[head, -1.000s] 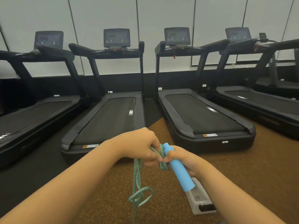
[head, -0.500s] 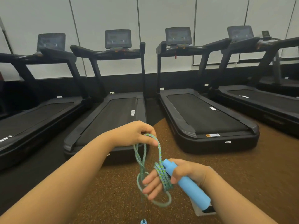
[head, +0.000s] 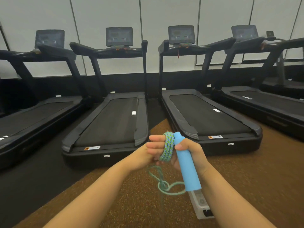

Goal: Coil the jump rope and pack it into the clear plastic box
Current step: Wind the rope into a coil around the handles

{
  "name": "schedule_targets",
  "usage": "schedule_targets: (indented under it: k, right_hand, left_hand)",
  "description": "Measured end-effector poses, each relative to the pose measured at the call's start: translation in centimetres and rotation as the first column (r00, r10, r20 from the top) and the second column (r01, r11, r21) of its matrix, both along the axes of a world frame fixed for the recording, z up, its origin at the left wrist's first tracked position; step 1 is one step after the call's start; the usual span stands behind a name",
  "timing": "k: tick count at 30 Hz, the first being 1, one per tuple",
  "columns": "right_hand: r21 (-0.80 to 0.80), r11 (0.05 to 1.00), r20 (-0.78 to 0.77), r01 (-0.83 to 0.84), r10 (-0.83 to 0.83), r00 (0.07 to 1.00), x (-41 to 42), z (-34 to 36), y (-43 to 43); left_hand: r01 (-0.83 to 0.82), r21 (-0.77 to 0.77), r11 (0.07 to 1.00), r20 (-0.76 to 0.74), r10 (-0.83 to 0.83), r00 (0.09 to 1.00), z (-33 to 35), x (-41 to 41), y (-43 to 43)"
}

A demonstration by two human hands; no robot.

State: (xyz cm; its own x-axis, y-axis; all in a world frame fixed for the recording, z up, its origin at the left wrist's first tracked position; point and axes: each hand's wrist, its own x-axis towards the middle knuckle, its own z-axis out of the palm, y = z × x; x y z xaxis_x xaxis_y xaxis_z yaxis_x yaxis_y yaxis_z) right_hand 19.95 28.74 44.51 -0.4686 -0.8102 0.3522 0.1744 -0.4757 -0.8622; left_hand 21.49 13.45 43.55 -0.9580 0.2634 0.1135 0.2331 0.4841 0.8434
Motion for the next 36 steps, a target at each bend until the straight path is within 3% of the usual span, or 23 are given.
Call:
schedule_targets:
  k: [5, 11, 15, 22, 29, 33, 36]
  right_hand:
    - [-0.074, 0.997, 0.080, -0.023, 0.029, 0.996, -0.8, 0.9, -0.2]
    - [-0.127, 0.991, 0.170, 0.046, -0.024, 0.985, -1.5, 1.5, -0.6]
    - [-0.017, 0.990, 0.183, 0.140, -0.134, 0.974, -1.9, 1.3, -0.8]
    - [0.243, 0.938, -0.061, 0.246, -0.238, 0.969, -2.9, 1.2, -1.6]
    - [0.518, 0.782, -0.343, 0.348, -0.182, 0.921, -3.5, 1.7, -1.9]
    - [0.563, 0.691, -0.461, 0.454, -0.193, 0.866, -3.3, 2.2, -2.3]
    - [0.622, 0.593, -0.569, 0.512, -0.109, 0.815, -2.8, 2.8, -2.4]
  left_hand:
    - [-0.038, 0.108, 0.993, -0.025, 0.041, 0.999, -1.2, 0.2, 0.3]
    - [0.065, 0.168, 0.984, 0.006, -0.067, 0.998, -1.9, 1.3, 1.4]
    - [0.055, 0.094, 0.994, -0.010, -0.054, 0.998, -1.9, 1.8, 1.5]
    - [0.025, -0.201, 0.979, -0.077, -0.042, 0.996, -1.2, 1.8, -0.3]
    - [0.047, -0.130, 0.990, -0.056, -0.055, 0.997, 0.0, 0.8, -2.2]
    - [0.019, -0.156, 0.988, -0.078, -0.032, 0.996, 0.4, 0.6, -2.8]
    - [-0.025, -0.188, 0.982, -0.111, 0.004, 0.994, 0.9, 0.4, -3.3]
